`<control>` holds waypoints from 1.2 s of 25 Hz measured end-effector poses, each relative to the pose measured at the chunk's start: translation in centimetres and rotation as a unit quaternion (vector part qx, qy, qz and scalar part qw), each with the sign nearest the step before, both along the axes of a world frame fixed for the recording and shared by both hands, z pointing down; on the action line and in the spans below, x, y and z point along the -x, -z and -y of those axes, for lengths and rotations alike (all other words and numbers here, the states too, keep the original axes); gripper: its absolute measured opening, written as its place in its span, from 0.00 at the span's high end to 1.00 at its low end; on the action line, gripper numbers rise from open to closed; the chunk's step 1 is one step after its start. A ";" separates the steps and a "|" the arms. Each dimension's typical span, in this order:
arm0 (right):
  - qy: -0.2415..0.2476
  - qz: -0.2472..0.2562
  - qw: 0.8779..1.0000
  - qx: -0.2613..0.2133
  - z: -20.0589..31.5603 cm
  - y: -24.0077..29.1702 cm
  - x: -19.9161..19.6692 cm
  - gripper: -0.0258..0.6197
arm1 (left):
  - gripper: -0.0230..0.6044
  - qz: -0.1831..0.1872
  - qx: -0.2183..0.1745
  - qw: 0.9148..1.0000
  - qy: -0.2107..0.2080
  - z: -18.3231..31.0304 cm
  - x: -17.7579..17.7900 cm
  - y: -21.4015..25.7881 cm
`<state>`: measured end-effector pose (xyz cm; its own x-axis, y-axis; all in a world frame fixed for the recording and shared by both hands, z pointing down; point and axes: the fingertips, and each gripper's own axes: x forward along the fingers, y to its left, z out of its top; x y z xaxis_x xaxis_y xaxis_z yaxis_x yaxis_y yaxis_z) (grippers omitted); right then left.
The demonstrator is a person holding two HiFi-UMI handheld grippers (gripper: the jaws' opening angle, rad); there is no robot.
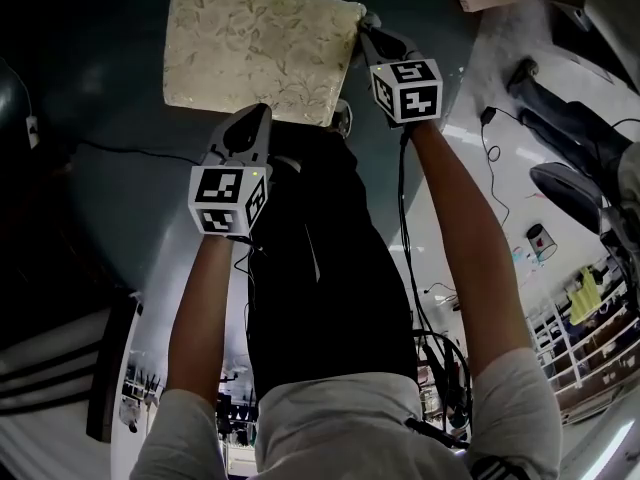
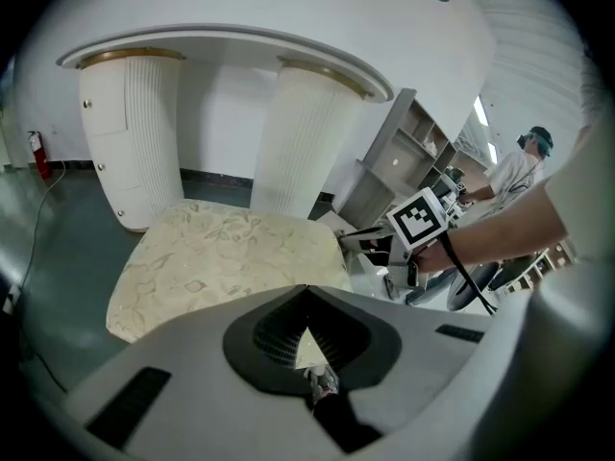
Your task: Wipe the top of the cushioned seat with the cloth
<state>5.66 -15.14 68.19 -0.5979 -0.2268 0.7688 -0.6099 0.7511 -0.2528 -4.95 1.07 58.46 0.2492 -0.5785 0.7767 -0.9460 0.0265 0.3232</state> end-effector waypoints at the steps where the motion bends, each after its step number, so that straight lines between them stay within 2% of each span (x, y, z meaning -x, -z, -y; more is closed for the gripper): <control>1: 0.009 -0.001 1.000 -0.001 -0.4 0.0 0.1 0.93 | 0.94 0.000 0.002 1.000 0.004 -0.2 0.2 -0.1; 6: 0.041 -0.003 0.999 -0.003 -2.4 0.4 0.0 0.93 | 0.94 0.003 0.003 1.000 -0.009 -0.6 -0.2 -0.7; 9: 0.054 -0.002 0.999 0.003 -4.1 0.5 -0.4 0.93 | 0.94 0.021 -0.001 1.000 -0.020 -0.7 0.2 -1.0; 13: 0.067 0.005 0.998 0.012 -6.5 0.4 -0.6 0.93 | 0.94 0.023 0.002 1.000 -0.011 -1.1 1.2 -1.6; 30: 0.065 0.004 0.997 0.034 -14.4 0.6 -1.6 0.93 | 0.94 0.021 -0.003 0.999 -0.025 -3.7 0.3 -1.1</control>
<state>7.31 -0.69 67.54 -0.6248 -0.0943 0.7751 -0.5068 0.8041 -0.3107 -5.28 4.73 59.52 0.2464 -0.5706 0.7834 -0.9585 -0.0239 0.2840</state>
